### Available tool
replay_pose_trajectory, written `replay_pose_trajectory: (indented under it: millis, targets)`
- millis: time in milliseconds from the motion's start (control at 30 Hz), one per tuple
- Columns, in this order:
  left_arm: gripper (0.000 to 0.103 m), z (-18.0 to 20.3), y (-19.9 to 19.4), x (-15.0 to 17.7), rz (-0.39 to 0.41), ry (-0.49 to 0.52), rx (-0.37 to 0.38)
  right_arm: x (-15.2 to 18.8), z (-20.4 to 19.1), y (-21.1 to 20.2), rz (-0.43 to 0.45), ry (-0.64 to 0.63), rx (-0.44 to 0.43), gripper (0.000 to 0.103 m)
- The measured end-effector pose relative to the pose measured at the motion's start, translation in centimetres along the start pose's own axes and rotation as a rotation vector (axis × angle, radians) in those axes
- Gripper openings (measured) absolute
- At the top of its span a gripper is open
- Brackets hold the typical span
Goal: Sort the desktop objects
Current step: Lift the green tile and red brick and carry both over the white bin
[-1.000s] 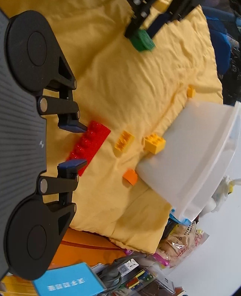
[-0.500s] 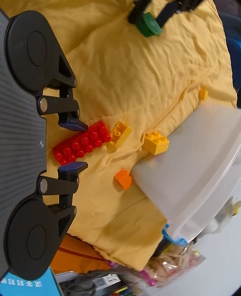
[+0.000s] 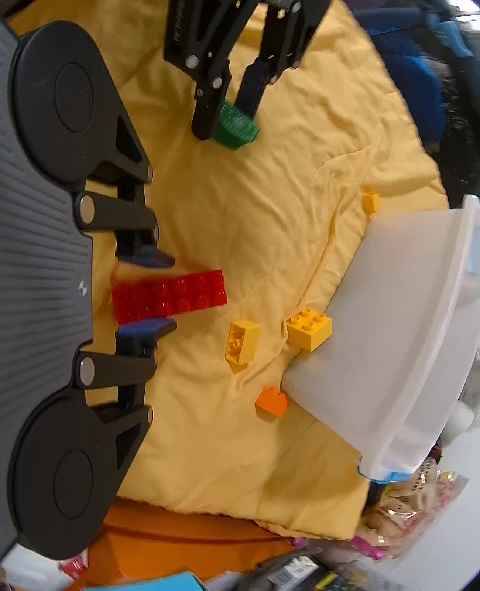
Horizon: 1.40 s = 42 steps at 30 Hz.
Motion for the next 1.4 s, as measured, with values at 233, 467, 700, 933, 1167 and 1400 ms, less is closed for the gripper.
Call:
replay_pose_trajectory:
  millis: [233,467,700,933,1167,1400]
  targets:
    - [0.046,-1.5,-2.6,0.5,0.021,0.129,-0.193,0.8,1.3,0.5,-0.002,0.070,0.009,0.041]
    - [0.047,0.7,-2.0,1.1,0.002,0.303,-0.199,2.1,1.4,1.6,-0.012,0.116,0.009,0.040]
    - [0.032,-0.1,-0.1,0.6,-0.009,0.218,-0.152,2.1,-0.1,0.2,-0.046,0.175,-0.030,0.028]
    - [0.023,-0.3,-0.1,0.3,0.019,0.147,-0.095,2.6,-0.6,0.9,-0.008,0.234,-0.048,0.027]
    - [0.023,0.0,-3.5,-5.4,0.180,0.095,-0.055,0.1,0.4,-1.2,0.061,0.229,-0.032,0.027]
    - [0.023,0.0,-6.5,-15.0,0.354,0.189,-0.109,-7.1,5.0,-5.4,0.319,0.307,0.074,0.027]
Point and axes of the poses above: each gripper's, at about its wrist camera, not at the fingertips, and y roughly the way its jaws point, z to its right, x to its underside, the point moved 7 cm from there along y, roughly the way its jaws point, and after that the axes turned 14 degrees about x, right-handed, at the moved point
